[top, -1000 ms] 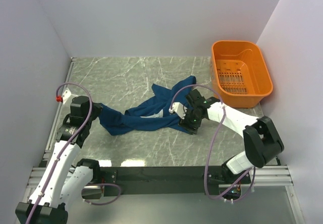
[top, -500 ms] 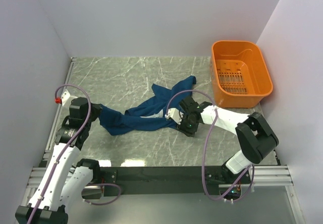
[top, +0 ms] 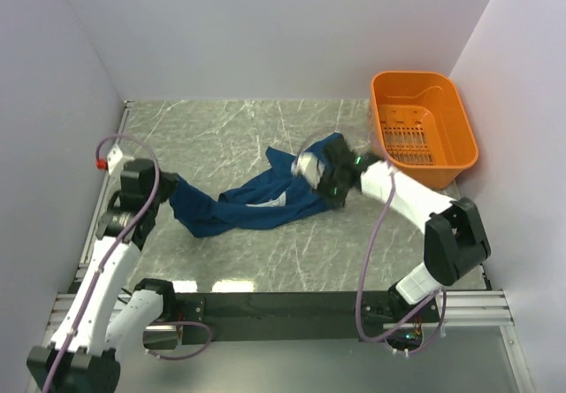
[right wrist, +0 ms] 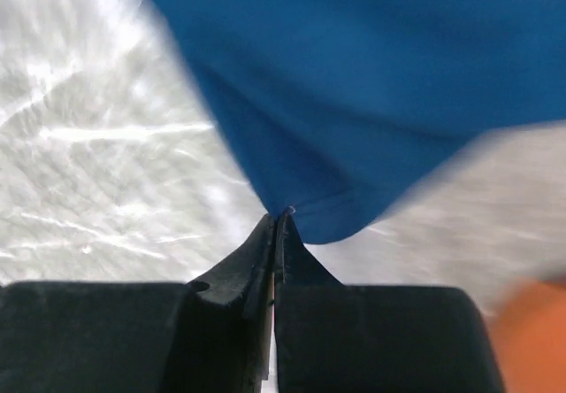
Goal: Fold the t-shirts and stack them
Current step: Flatten the tshirt out
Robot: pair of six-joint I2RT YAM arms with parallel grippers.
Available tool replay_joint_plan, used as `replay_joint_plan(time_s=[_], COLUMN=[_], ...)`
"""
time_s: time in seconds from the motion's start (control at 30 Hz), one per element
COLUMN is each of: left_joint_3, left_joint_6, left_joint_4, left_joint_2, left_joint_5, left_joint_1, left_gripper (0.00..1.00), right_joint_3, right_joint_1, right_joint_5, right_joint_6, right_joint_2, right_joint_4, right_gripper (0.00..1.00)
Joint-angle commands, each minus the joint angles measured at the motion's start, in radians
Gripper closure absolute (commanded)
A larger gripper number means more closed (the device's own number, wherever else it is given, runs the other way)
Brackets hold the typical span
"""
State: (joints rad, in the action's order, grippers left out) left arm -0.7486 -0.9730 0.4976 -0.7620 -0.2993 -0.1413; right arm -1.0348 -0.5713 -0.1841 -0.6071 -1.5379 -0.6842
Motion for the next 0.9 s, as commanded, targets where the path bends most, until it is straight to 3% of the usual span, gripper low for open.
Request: replay_joint_plan(time_s=[0.0, 0.17, 0.2, 0.3, 0.33, 0.37, 0.4, 0.47, 0.57, 0.67, 0.87], left_joint_3=[-0.144, -0.596, -0.779, -1.097, -1.303, -1.393, -1.520, -1.574, -1.496, -1.259, -0.526], left_joint_6=[0.048, 0.074, 0.065, 0.043, 0.034, 0.028, 0.011, -0.001, -0.001, 0.017, 0.034], left_joint_4=[-0.103, -0.177, -0.179, -0.137, -0.127, -0.128, -0.143, -0.186, -0.258, -0.301, -0.335], left_joint_2=[-0.094, -0.422, -0.471, -0.666, -0.745, -0.775, -0.796, -0.798, -0.702, -0.564, -0.248], left_joint_5=[0.055, 0.175, 0.225, 0.282, 0.307, 0.319, 0.336, 0.370, 0.402, 0.437, 0.525], left_joint_1=[0.037, 0.127, 0.164, 0.206, 0.210, 0.213, 0.226, 0.246, 0.270, 0.286, 0.286], left_gripper=[1.00, 1.00, 1.00, 1.00, 1.00, 0.99, 0.99, 0.99, 0.99, 0.99, 0.99], right_joint_3=[-0.347, -0.961, -1.221, -1.613, -1.634, -1.616, -1.493, -1.294, -1.236, -1.113, -0.422], right_joint_1=[0.122, 0.238, 0.260, 0.277, 0.277, 0.277, 0.278, 0.303, 0.356, 0.418, 0.430], right_joint_5=[-0.093, -0.075, -0.058, 0.040, 0.057, 0.069, 0.075, 0.064, 0.016, -0.125, -0.386], right_joint_6=[-0.042, 0.038, 0.087, 0.151, 0.156, 0.170, 0.179, 0.229, 0.285, 0.244, -0.026], right_joint_2=[0.041, -0.201, -0.250, -0.393, -0.381, -0.348, -0.302, -0.135, -0.018, 0.082, 0.373], right_joint_4=[-0.075, -0.152, -0.161, -0.112, -0.077, 0.031, 0.099, 0.272, 0.282, 0.247, 0.194], right_gripper=[1.00, 1.00, 1.00, 1.00, 1.00, 1.00, 1.00, 1.00, 1.00, 1.00, 1.00])
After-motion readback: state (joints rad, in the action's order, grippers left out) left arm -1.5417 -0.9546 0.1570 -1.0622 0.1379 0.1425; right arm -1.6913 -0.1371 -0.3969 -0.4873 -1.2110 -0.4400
